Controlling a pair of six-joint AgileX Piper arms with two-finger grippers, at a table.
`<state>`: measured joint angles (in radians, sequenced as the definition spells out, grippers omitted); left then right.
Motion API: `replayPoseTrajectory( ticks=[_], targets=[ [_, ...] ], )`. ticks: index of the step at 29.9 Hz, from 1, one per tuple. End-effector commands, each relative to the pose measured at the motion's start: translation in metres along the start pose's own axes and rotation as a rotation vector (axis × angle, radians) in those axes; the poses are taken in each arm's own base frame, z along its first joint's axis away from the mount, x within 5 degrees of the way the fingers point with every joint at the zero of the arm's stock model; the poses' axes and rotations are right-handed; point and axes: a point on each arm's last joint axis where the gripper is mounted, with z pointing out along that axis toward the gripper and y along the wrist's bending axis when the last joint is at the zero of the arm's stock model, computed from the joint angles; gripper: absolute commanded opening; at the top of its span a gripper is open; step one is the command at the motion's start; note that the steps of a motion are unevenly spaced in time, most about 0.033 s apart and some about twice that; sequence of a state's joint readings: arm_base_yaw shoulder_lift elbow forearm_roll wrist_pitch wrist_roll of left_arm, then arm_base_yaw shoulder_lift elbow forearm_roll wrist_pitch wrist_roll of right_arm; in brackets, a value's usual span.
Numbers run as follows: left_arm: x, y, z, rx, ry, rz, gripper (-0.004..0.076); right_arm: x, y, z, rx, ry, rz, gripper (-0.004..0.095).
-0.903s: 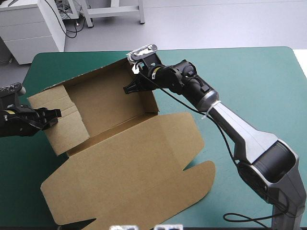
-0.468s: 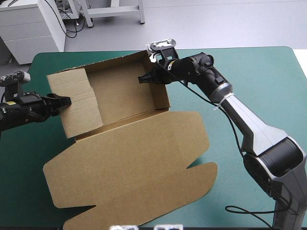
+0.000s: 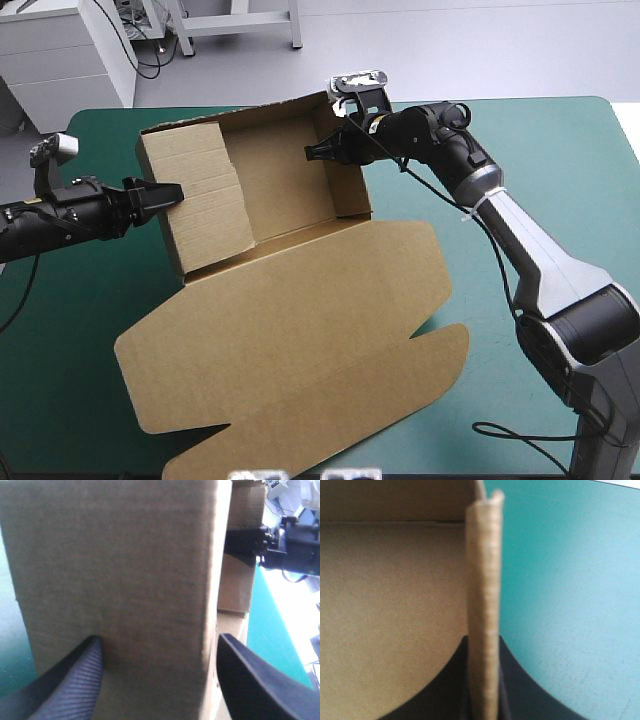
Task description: Fold the box
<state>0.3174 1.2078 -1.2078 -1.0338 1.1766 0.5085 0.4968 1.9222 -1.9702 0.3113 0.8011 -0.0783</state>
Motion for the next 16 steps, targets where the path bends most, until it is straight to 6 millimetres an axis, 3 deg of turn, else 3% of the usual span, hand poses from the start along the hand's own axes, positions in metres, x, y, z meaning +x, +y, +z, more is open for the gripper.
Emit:
replayPoseTrajectory(
  ticks=[1, 10, 16],
  targets=[
    [-0.003, -0.022, -0.008, 0.122, -0.025, 0.013, 0.0468, -0.027, 0.020, -0.043, -0.076, -0.168, 0.027, 0.0000],
    [0.003, -0.031, -0.014, 0.138, -0.004, 0.039, 0.0468, -0.029, 0.016, -0.043, -0.035, -0.194, 0.021, 0.0000],
    [-0.002, -0.030, -0.016, 0.102, -0.071, 0.041, 0.0468, -0.027, 0.008, -0.031, 0.022, -0.188, 0.050, 0.0000]
  ],
)
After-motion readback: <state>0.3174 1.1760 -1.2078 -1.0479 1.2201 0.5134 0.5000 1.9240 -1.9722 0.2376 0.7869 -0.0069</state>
